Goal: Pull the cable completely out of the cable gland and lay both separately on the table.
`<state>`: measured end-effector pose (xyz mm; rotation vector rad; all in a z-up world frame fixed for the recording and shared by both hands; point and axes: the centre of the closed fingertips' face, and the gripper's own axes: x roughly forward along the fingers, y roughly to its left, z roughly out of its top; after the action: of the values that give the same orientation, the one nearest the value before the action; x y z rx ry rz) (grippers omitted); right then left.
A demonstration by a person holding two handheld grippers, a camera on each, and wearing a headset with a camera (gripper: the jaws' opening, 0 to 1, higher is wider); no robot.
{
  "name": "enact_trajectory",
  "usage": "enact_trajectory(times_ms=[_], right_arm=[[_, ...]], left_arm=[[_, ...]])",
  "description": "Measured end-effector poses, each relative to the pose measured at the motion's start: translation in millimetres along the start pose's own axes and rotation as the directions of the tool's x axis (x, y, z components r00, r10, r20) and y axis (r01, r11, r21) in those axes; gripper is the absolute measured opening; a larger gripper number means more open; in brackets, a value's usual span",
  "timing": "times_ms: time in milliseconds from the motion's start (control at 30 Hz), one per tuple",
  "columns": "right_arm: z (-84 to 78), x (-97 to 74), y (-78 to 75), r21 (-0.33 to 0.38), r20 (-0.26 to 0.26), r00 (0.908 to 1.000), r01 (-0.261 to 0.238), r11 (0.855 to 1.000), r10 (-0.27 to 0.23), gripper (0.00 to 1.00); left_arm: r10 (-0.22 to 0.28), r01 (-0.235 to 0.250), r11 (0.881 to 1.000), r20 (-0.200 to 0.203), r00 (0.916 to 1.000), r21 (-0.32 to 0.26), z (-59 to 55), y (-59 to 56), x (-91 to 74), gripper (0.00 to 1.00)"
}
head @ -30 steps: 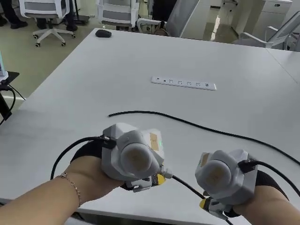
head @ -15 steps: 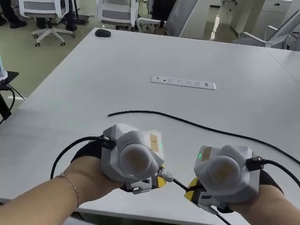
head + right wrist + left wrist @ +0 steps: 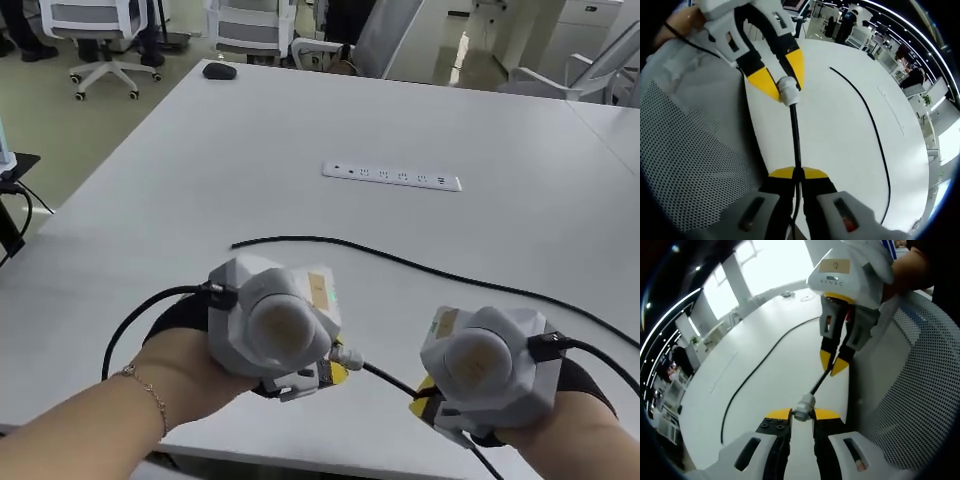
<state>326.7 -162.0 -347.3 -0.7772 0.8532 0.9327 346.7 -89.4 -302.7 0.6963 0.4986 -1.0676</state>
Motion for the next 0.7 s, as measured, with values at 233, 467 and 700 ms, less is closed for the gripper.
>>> enact_trajectory(times_ms=[233, 467, 700], right_arm=[[-6.2, -4.4, -11.8, 0.045, -0.009, 0.9994, 0.035, 0.998, -0.035, 0.02], [3.1, -16.6, -31.5, 0.066, 0.032, 0.9948, 0.094, 0.993, -0.097, 0.02], [32.7, -30.4, -77.9, 0.041, 0.088, 0.9825, 0.161, 0.986, -0.164, 0.02]], left_arm=[[0.079, -0.08, 0.996, -0.023, 0.9966, -0.039, -8.4, 20.4, -8.6, 0.17], [0.125, -0.129, 0.989, -0.054, 0.9906, -0.077, -17.9, 34.0, -12.7, 0.17], [0.121, -0.126, 0.988, -0.055, 0.9911, -0.086, -18.8, 32.8, -13.3, 0.17]])
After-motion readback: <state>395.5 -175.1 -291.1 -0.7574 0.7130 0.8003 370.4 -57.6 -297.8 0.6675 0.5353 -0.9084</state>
